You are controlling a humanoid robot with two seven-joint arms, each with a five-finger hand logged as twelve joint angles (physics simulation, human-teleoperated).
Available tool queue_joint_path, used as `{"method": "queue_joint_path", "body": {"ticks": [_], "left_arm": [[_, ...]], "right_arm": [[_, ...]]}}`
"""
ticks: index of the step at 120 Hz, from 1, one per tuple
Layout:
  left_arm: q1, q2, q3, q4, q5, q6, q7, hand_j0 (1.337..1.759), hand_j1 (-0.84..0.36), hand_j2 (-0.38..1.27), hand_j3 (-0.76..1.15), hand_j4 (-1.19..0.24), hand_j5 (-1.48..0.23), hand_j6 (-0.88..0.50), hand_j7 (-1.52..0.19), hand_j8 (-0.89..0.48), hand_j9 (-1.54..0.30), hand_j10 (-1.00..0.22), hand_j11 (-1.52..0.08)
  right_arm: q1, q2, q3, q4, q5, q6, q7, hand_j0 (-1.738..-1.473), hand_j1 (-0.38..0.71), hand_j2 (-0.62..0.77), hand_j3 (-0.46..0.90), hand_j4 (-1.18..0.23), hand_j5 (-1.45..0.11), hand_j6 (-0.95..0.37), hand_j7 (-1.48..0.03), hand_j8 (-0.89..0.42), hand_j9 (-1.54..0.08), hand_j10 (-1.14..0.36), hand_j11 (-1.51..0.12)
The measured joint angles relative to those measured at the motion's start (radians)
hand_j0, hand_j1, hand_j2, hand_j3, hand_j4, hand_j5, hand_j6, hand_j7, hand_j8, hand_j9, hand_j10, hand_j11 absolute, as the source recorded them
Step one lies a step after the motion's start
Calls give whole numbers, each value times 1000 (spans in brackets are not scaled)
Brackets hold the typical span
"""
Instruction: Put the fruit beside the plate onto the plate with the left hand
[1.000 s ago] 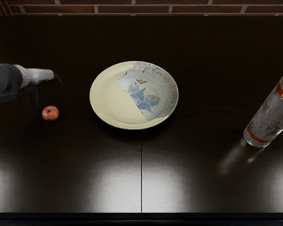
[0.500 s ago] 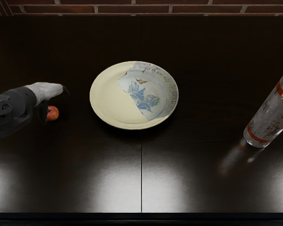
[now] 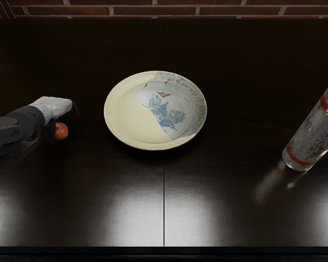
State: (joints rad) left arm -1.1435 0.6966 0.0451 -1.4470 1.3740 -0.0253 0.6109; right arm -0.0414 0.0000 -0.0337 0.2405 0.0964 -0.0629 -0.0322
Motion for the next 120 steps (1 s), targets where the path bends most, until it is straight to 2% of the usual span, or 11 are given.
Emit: {"method": "queue_joint_path", "body": {"ticks": [45, 67, 80, 113, 120], "left_arm": [[28, -26, 10, 24, 13, 1, 0, 1658, -114, 82, 0, -393, -507, -394, -506, -394, -506, -393, -506], [28, -26, 10, 22, 13, -3, 0, 1658, -235, 108, 0, -495, -640, -495, -640, -495, -639, -495, -639], [28, -24, 11, 22, 13, -4, 0, 1658, -267, 161, 0, -534, -694, -537, -694, -468, -695, -533, -695], [44, -23, 11, 25, 22, -7, 1, 1653, -248, 79, 0, -601, -722, -547, -755, -455, -764, -580, -760], [46, -25, 12, 27, 26, -5, 1, 1651, -234, 68, 0, -622, -695, -574, -699, -456, -775, -586, -769]], "right_arm": [[0, 0, 0, 0, -1, 0, 0, -1658, -310, -7, 0, -33, -43, -33, -43, -33, -43, -33, -43], [0, 0, 0, 0, 0, 0, 0, -1658, -310, -7, 0, -33, -43, -33, -43, -33, -43, -33, -43], [0, 0, 0, 0, 0, 0, 0, -1658, -310, -7, 0, -33, -43, -33, -43, -33, -43, -33, -43], [0, 0, 0, 0, 0, 0, 0, -1658, -310, -7, 0, -33, -43, -33, -43, -33, -43, -33, -43], [0, 0, 0, 0, 0, 0, 0, -1658, -310, -7, 0, -33, -43, -33, -43, -33, -43, -33, -43]]}}
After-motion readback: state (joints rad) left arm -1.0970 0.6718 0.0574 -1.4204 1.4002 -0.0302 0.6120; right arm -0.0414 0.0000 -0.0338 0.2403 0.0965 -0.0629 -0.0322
